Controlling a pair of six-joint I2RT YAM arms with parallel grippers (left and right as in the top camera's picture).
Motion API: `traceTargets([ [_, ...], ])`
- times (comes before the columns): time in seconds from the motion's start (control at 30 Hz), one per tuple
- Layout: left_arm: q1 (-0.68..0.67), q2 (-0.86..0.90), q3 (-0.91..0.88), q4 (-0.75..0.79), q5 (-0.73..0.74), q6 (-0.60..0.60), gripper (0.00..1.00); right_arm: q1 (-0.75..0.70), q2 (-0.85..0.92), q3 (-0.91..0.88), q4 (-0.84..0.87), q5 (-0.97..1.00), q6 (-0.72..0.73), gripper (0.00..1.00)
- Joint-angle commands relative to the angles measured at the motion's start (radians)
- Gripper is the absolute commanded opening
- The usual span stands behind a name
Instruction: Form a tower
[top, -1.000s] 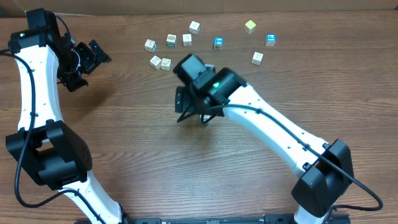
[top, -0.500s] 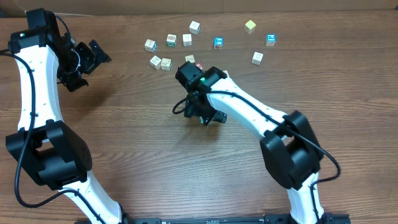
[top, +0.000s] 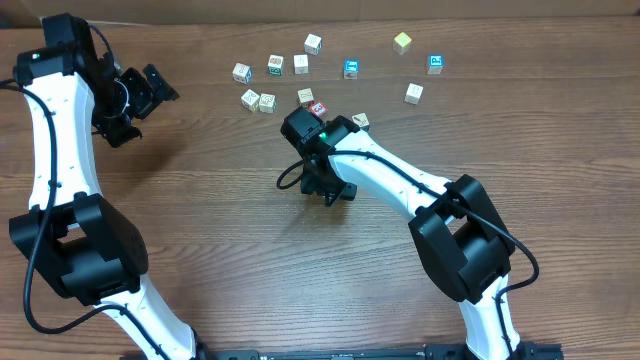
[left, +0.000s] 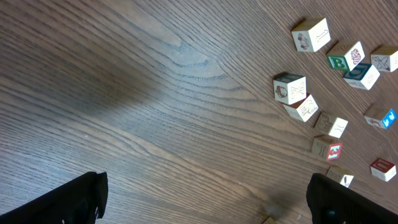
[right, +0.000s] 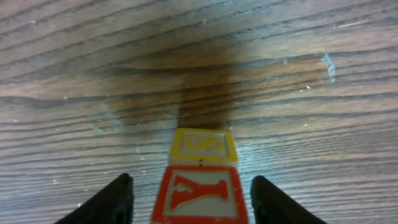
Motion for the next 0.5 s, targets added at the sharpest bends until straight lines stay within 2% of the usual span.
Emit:
traceTargets([
  [0.0, -0.006, -0.004, 0.014, 0.001, 0.008, 0.018, 1.00, 0.006, 0.017, -0.019, 0.006, 0.038, 0.002, 0.54],
  [0.47, -0.006, -0.004, 0.014, 0.001, 0.008, 0.018, 0.99, 0.012, 0.017, -0.022, 0.024, 0.069, -0.025, 0.32],
])
